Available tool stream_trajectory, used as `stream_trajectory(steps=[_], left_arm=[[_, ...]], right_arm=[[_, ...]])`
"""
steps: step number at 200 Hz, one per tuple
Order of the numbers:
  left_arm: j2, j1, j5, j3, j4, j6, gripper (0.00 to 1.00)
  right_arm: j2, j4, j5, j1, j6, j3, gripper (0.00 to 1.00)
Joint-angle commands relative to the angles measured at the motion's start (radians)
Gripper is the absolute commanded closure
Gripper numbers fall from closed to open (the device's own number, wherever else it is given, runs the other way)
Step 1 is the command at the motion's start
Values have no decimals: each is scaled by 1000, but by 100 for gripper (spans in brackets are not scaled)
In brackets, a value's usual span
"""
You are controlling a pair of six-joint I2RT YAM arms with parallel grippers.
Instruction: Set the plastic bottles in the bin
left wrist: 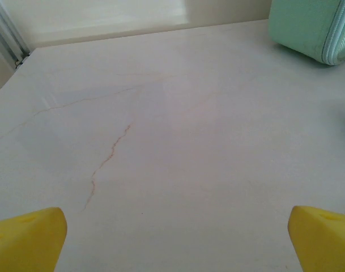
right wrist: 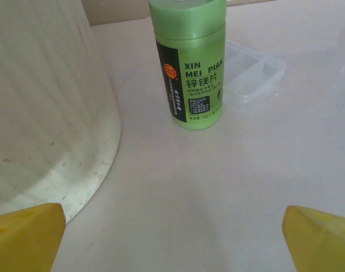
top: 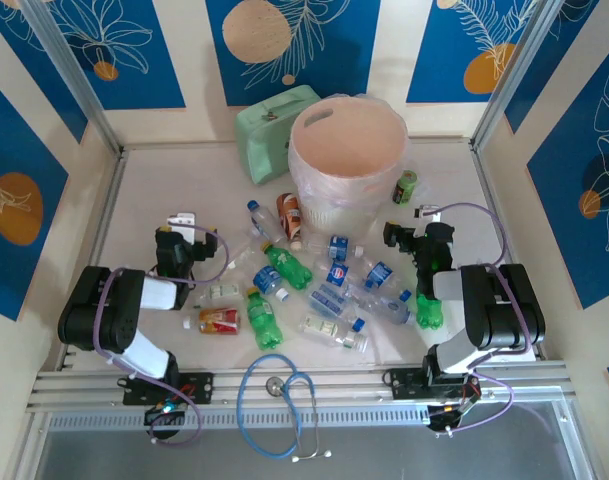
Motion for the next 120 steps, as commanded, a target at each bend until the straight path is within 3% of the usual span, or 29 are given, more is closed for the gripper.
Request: stream_trajectory(steps=[1, 120], left_arm=[[2, 9, 21, 12, 14, 9, 0], [3, 9, 21, 14, 12, 8, 0]], right_arm=[[-9, 14, -18, 4, -21, 17, 1], [-8, 10, -24, 0, -18, 19, 1]])
